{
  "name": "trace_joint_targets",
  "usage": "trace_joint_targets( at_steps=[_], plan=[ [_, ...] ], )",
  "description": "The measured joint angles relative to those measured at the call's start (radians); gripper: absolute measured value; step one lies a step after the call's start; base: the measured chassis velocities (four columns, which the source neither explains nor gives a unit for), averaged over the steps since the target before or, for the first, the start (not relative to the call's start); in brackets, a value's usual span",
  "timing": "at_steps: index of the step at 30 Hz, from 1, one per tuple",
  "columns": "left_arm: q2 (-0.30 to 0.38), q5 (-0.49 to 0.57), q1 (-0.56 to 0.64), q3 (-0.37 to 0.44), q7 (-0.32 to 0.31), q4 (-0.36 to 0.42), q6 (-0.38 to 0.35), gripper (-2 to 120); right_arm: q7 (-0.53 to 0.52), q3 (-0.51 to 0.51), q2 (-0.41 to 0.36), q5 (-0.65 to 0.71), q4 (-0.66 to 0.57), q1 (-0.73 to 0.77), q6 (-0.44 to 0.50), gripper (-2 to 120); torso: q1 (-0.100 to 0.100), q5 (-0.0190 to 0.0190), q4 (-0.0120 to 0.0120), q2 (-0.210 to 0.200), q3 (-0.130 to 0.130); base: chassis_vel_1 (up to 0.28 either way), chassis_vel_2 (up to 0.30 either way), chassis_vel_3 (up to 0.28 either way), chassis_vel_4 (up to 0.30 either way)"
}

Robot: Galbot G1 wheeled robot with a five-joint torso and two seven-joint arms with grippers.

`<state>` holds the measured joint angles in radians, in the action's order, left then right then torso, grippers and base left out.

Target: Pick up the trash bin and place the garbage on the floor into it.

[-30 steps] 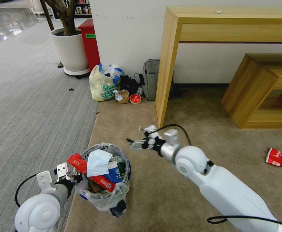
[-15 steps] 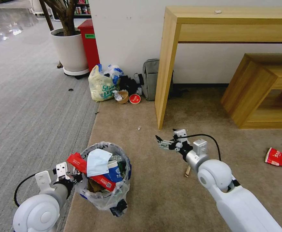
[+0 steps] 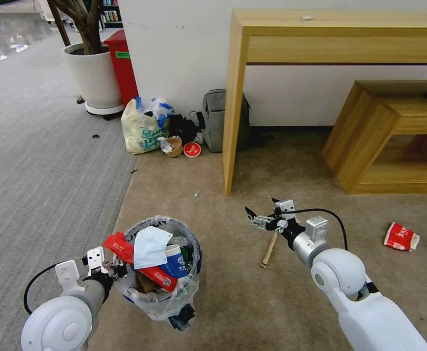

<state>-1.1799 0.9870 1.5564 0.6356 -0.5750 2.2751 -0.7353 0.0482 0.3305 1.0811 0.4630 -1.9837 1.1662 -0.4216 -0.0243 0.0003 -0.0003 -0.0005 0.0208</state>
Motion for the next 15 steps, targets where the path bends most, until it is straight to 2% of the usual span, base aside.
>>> trace_joint_targets(
  at_steps=[15],
  plan=[
    [-0.009, -0.016, 0.017, 0.001, 0.006, 0.013, 0.000, 0, 0.023, 0.060, 0.000, 0.000, 0.026, 0.047, 0.013, 100, 0.000, -0.0003, -0.0001, 0.000, 0.000, -0.148, -0.152, 0.147, 0.143]
  ],
)
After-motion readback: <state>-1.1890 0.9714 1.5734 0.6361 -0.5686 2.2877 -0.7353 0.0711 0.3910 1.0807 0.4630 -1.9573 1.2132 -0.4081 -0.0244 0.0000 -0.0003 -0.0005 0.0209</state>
